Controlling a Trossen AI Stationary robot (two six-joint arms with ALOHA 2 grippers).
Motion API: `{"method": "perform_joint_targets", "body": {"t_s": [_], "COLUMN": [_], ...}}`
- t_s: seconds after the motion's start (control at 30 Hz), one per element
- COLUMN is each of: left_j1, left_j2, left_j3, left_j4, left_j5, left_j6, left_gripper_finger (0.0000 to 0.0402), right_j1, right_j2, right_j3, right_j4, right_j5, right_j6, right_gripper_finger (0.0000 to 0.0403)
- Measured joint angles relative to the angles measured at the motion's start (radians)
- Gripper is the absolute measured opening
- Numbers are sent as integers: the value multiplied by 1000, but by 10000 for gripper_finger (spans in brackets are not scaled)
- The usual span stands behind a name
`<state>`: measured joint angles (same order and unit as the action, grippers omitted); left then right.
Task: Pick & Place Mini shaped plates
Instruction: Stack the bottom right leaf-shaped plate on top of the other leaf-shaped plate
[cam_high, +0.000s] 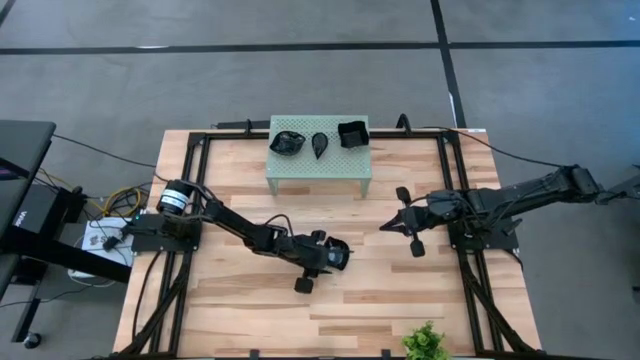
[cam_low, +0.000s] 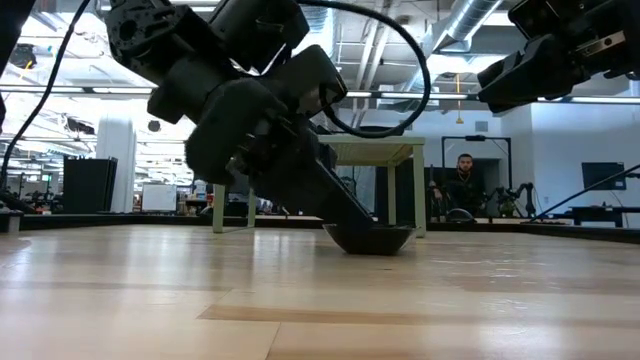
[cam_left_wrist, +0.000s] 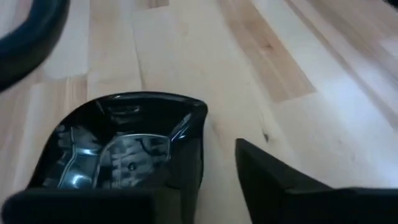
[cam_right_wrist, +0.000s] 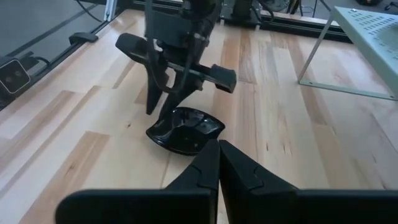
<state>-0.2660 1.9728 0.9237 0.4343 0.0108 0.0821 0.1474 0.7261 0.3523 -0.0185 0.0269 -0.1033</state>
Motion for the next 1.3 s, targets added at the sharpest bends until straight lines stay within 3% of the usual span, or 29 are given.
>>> {"method": "perform_joint_targets", "body": {"t_s": [0.17,0.3,0.63,1.1,1.3], "left_j1": [-6,5,-2,-2,-2], "left_j2": [0,0,0,-1,-1], "left_j3": [0,0,-2,-17,-17], "left_j4": [0,0,0,-8,-9], "left_j5": [-56,-56,-56,-56,-56], "left_j6": [33,33,10,7,8], "left_gripper_finger": [153,167,135,127,82], "right_j1": [0,0,0,1,1], "right_j2": [0,0,0,0,0], "right_j3": [0,0,0,0,0], "right_j4": [0,0,0,0,0], "right_j5": [0,0,0,0,0], "right_j6": [8,8,8,7,7], "right_gripper_finger": [1,1,1,1,1]}}
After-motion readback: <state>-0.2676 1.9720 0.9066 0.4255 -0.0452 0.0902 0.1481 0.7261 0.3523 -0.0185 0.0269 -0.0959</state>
